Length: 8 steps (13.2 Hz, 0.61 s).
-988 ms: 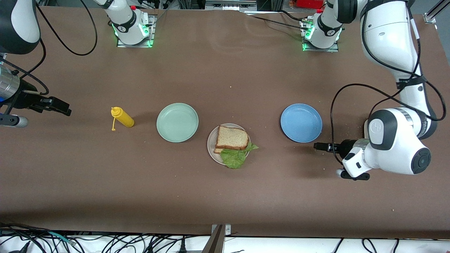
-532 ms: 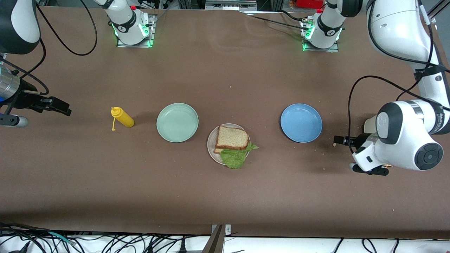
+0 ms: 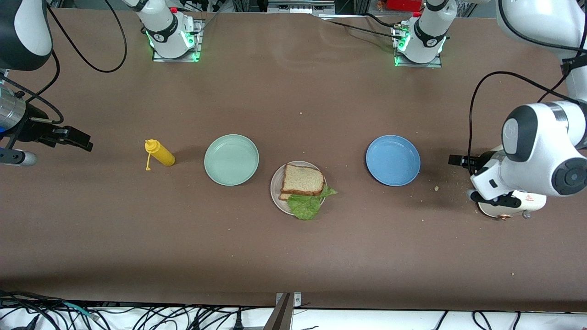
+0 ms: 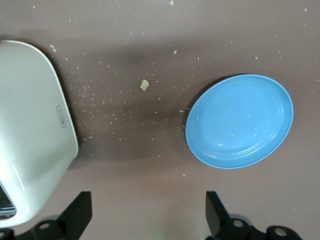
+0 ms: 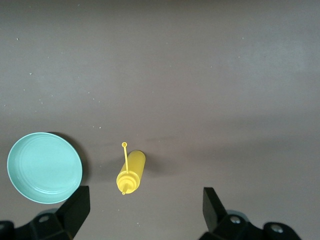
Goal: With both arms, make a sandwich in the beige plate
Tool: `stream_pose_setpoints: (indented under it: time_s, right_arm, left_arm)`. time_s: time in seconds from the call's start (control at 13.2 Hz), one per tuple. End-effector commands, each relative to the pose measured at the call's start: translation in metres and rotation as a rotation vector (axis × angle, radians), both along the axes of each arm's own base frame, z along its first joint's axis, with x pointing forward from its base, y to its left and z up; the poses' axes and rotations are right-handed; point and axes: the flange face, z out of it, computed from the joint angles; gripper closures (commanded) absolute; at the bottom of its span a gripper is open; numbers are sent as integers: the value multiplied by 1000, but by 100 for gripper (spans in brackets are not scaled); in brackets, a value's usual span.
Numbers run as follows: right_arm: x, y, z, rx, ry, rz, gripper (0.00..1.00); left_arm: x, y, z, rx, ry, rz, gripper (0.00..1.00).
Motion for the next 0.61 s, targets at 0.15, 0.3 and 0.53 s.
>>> stream_pose_setpoints:
  time_s: [0.15, 0.3, 0.53]
  right_arm:
    - [-2, -2, 6, -9, -3, 13, 0]
    - [-2, -2, 7, -9, -5, 13, 0]
    - [-2, -2, 5, -10, 0, 13, 0]
  left_arm:
    - [-39, 10, 28, -28, -81, -37, 0]
    - [-46, 14, 48, -47, -111, -40, 0]
    - [-55, 21, 72, -68, -144, -34, 0]
